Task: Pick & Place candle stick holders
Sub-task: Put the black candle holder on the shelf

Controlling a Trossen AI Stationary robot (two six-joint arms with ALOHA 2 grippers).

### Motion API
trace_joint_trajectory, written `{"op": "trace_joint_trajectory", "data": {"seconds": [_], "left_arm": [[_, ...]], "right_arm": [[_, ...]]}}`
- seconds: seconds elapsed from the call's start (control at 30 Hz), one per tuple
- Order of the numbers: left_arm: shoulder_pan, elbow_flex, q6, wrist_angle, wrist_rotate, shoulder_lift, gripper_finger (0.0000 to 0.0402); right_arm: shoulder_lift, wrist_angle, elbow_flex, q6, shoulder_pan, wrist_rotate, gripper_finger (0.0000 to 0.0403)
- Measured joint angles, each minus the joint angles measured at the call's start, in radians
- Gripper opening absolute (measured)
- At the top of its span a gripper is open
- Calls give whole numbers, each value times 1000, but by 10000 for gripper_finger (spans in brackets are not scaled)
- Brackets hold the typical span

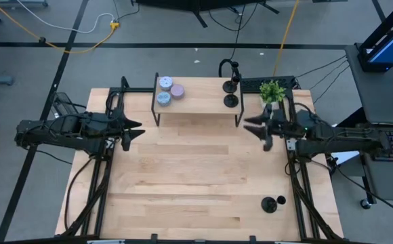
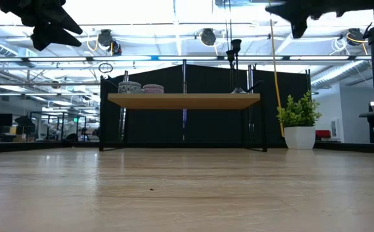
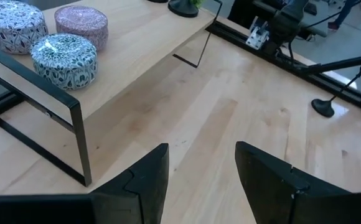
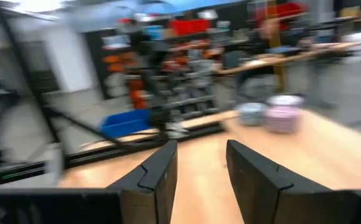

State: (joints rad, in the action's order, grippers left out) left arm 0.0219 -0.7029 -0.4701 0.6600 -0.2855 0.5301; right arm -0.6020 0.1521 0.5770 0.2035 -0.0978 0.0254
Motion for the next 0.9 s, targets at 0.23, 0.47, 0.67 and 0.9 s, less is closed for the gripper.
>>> {"op": "trace_joint_trajectory", "data": {"seconds": [0.23,0.47,0.67,0.9], "left_arm": [[0,0,-67,17,0,0,188],[0,0,-223,17,0,0,188],[0,0,-213,17,0,0,189],[0,0,-185,16,-4,0,188]], "right_arm": [[21,0,0,94,141,-115,114],[21,0,0,72,218,-135,101],[20,28,0,130,224,-133,100],[20,91,0,286,225,-242,108]]}}
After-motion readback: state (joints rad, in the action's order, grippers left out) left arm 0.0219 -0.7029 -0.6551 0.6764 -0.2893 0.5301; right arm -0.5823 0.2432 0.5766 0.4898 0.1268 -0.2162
